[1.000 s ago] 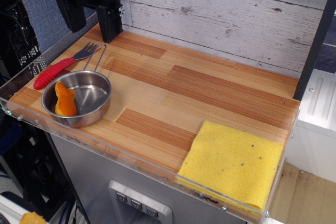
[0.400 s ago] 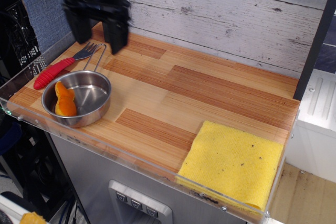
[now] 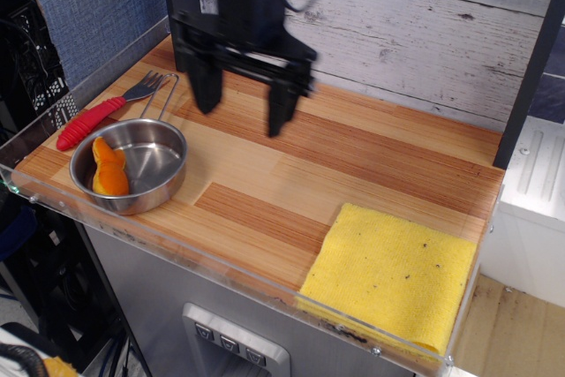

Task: Move the yellow cloth and place it right next to the metal bowl

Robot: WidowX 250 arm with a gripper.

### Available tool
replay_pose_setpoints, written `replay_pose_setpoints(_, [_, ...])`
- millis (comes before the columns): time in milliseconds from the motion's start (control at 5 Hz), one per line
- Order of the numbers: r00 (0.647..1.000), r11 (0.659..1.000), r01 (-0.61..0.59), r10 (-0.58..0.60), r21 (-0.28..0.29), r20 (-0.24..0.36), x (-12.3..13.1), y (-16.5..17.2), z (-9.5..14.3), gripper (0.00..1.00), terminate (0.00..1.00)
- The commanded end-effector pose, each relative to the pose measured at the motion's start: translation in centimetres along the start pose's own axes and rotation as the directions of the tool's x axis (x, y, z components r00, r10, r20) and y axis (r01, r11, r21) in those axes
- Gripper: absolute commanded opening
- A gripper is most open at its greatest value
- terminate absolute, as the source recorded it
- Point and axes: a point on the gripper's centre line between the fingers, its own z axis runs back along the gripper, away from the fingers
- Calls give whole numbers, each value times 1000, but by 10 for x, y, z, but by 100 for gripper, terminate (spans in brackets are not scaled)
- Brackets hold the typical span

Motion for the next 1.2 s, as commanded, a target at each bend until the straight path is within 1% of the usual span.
replay_pose_setpoints(0, [986,985,75,-51,-157,156,-17,-66,8,100,0])
replay_pose_setpoints(200, [975,962,163,-124,-217,185,-17,-98,-6,100,0])
replay_pose_setpoints(400, [975,955,193,-161,-223,157,-11,-127,-31,100,0])
replay_pose_setpoints(600, [978,970,182,-161,-164,134,-11,-140,-49,100,0])
replay_pose_setpoints(800, [986,982,152,-143,-110,91,-13,-139,-73,100,0])
replay_pose_setpoints(1000, [986,988,152,-148,-38,79,-12,-132,-84,100,0])
